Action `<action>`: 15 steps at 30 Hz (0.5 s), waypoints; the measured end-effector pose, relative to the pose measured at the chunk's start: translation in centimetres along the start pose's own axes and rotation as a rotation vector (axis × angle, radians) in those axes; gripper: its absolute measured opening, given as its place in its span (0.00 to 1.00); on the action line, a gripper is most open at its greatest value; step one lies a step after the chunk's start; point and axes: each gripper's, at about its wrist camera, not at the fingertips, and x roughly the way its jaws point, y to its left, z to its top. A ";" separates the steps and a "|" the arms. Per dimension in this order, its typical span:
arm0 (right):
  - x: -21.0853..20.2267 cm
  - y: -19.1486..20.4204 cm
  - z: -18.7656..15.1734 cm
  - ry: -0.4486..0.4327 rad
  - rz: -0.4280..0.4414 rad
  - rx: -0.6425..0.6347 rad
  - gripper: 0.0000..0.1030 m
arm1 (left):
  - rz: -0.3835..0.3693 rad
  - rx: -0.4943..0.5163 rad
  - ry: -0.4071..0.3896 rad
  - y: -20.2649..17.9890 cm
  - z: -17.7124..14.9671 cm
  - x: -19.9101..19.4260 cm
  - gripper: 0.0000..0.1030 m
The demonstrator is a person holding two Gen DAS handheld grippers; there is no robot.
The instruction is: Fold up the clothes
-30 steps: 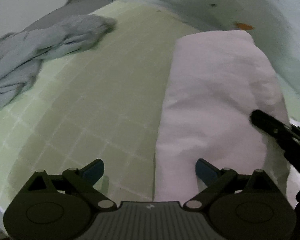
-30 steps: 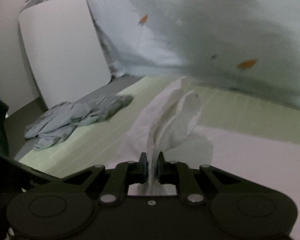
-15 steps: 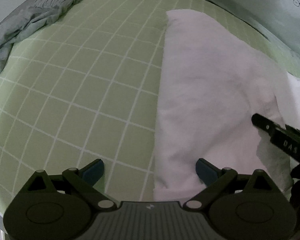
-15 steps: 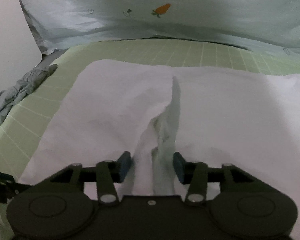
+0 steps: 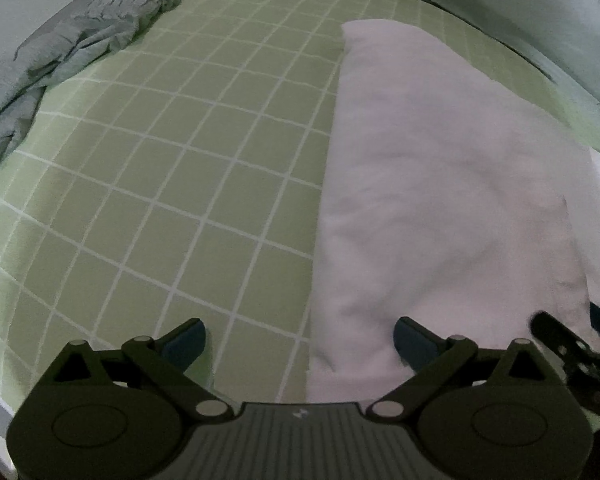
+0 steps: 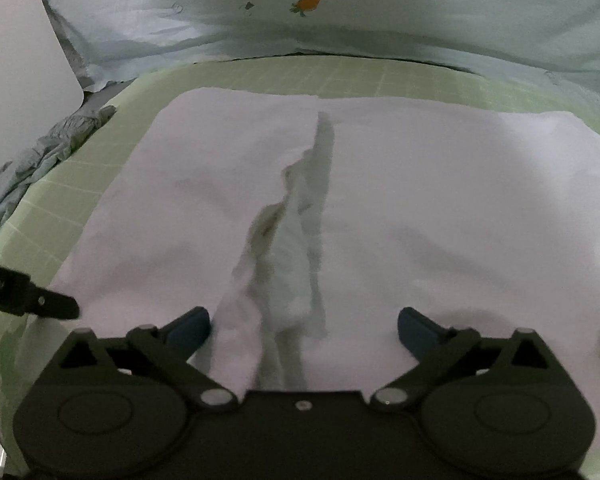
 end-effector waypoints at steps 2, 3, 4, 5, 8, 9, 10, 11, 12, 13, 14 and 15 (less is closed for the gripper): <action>-1.1 -0.6 -0.3 -0.021 -0.009 0.011 0.99 | 0.018 0.003 -0.006 -0.4 -0.1 -0.4 0.97; -1.6 -0.9 -0.4 -0.034 -0.013 0.019 0.99 | 0.021 0.014 -0.013 -0.7 -0.2 -0.7 0.97; -2.1 -1.3 -0.5 -0.047 -0.018 0.027 0.99 | 0.021 0.026 -0.022 -1.0 -0.3 -1.0 0.97; -2.7 -1.7 -0.7 -0.061 -0.021 0.030 0.99 | 0.014 0.045 -0.040 -1.4 -0.4 -1.5 0.97; -4.6 -3.2 -1.3 -0.102 -0.030 0.032 0.99 | -0.027 0.069 -0.113 -2.9 -1.0 -3.2 0.97; -5.2 -3.8 -1.5 -0.114 -0.035 0.038 0.99 | -0.046 0.078 -0.137 -3.5 -1.1 -3.7 0.97; -5.9 -4.6 -1.7 -0.126 -0.040 0.057 0.99 | -0.068 0.093 -0.159 -4.3 -1.2 -4.2 0.97; -6.5 -5.5 -2.0 -0.138 -0.045 0.081 0.99 | -0.087 0.107 -0.177 -5.1 -1.3 -4.5 0.97; -7.1 -6.4 -2.3 -0.148 -0.052 0.108 0.99 | -0.098 0.120 -0.178 -6.0 -1.2 -4.5 0.98; -7.7 -7.4 -2.5 -0.157 -0.060 0.137 1.00 | -0.110 0.133 -0.179 -6.9 -1.2 -4.6 0.98; -8.3 -8.6 -2.8 -0.164 -0.069 0.173 1.00 | -0.119 0.146 -0.178 -7.7 -1.1 -4.6 0.98; -8.8 -10.0 -3.0 -0.170 -0.079 0.216 1.00 | -0.120 0.160 -0.169 -8.7 -1.0 -4.6 0.98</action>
